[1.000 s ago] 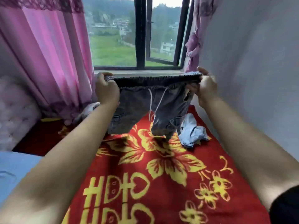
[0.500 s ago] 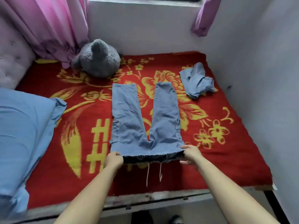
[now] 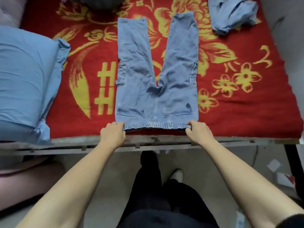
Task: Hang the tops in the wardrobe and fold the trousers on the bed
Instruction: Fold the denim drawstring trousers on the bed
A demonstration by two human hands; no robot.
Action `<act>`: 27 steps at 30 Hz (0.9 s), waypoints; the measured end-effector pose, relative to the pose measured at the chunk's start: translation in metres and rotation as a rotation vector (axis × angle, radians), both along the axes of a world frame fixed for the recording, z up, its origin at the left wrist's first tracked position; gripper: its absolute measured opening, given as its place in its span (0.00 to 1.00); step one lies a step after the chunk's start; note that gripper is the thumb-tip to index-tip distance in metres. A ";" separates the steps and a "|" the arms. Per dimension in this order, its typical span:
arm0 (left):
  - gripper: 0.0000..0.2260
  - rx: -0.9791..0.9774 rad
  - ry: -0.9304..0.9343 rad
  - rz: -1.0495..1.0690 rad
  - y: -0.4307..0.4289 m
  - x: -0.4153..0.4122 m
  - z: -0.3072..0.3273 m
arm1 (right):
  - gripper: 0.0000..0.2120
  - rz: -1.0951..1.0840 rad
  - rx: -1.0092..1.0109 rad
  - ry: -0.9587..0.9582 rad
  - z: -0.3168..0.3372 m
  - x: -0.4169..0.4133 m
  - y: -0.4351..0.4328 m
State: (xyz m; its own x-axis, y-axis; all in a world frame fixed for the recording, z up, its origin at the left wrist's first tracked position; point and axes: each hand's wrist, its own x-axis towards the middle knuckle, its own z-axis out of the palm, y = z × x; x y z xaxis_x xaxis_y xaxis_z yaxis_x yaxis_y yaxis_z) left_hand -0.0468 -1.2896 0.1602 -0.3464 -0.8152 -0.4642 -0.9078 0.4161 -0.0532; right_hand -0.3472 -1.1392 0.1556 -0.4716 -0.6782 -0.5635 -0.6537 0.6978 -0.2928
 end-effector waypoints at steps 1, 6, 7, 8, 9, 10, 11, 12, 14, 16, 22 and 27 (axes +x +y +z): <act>0.15 0.008 -0.001 0.009 0.010 -0.001 -0.009 | 0.19 -0.010 0.012 -0.022 -0.012 0.003 0.009; 0.13 0.049 -0.022 0.076 0.048 -0.004 -0.043 | 0.18 0.031 0.065 -0.032 -0.050 0.014 0.040; 0.13 0.054 -0.024 0.089 0.050 -0.006 -0.050 | 0.18 0.039 0.074 -0.032 -0.057 0.014 0.042; 0.12 0.056 -0.021 0.099 0.052 -0.007 -0.059 | 0.18 0.043 0.080 -0.030 -0.066 0.015 0.044; 0.12 0.050 -0.018 0.100 0.053 -0.007 -0.070 | 0.17 0.051 0.083 -0.027 -0.077 0.016 0.046; 0.12 0.047 -0.021 0.097 0.055 -0.006 -0.082 | 0.17 0.057 0.091 -0.027 -0.089 0.019 0.047; 0.12 0.050 -0.026 0.095 0.056 -0.004 -0.096 | 0.17 0.057 0.105 -0.025 -0.101 0.022 0.048; 0.12 0.060 -0.034 0.092 0.058 -0.002 -0.111 | 0.16 0.052 0.119 -0.021 -0.115 0.025 0.050; 0.11 0.070 -0.080 0.063 0.061 0.004 -0.140 | 0.16 0.037 0.142 -0.001 -0.143 0.034 0.055; 0.14 0.143 -0.156 0.018 0.060 0.008 -0.167 | 0.17 0.042 0.188 0.004 -0.169 0.038 0.057; 0.22 0.303 -0.305 -0.002 0.047 -0.001 -0.212 | 0.24 0.052 0.396 -0.063 -0.211 0.033 0.044; 0.21 0.008 0.085 -0.133 0.040 -0.025 -0.215 | 0.20 -0.334 -0.048 0.077 -0.214 0.029 0.027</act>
State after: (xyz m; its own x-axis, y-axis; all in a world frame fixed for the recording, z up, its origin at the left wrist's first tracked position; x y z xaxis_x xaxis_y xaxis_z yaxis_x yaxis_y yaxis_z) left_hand -0.0719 -1.2492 -0.0553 -0.4893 -0.7559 -0.4349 -0.8458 0.5329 0.0255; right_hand -0.3184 -1.1124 -0.0588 -0.7117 -0.5041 -0.4893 -0.4132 0.8636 -0.2888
